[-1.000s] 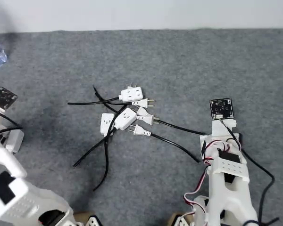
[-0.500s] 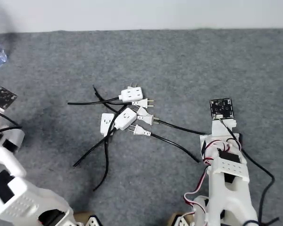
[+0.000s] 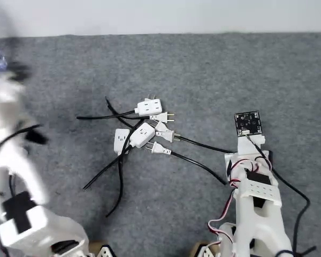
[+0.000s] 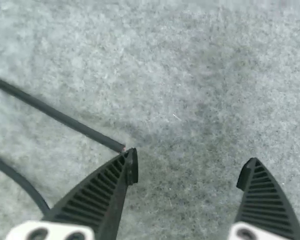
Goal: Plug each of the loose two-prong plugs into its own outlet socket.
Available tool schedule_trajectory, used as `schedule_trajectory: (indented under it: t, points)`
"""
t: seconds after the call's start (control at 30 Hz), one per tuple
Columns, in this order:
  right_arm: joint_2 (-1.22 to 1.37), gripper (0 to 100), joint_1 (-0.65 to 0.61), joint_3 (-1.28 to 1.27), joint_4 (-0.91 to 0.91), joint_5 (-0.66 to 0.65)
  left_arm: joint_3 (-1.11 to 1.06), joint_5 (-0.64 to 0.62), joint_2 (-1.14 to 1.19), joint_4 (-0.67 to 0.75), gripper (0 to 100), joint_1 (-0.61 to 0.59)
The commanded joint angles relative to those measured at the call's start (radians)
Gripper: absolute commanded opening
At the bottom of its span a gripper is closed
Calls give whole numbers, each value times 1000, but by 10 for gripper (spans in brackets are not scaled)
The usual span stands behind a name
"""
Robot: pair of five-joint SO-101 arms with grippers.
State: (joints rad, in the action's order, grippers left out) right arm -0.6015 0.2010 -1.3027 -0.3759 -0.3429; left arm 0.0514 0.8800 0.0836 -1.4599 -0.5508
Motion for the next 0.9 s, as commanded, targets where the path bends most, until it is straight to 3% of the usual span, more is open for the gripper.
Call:
schedule_trajectory:
  t: [0.0, 0.2, 0.53, 0.87]
  points:
    - [-4, 314, -12, -11, 28, -48, 16, -201, -31, -2, 383, 262]
    - [-4, 314, -13, -11, 30, -52, -67, -397, 100, 195, 383, 350]
    - [-1, 314, -16, -14, 59, -52, -74, -624, 219, 253, 383, 462]
    - [1, 314, -31, -15, 56, -54, -202, -674, 221, 423, 383, 473]
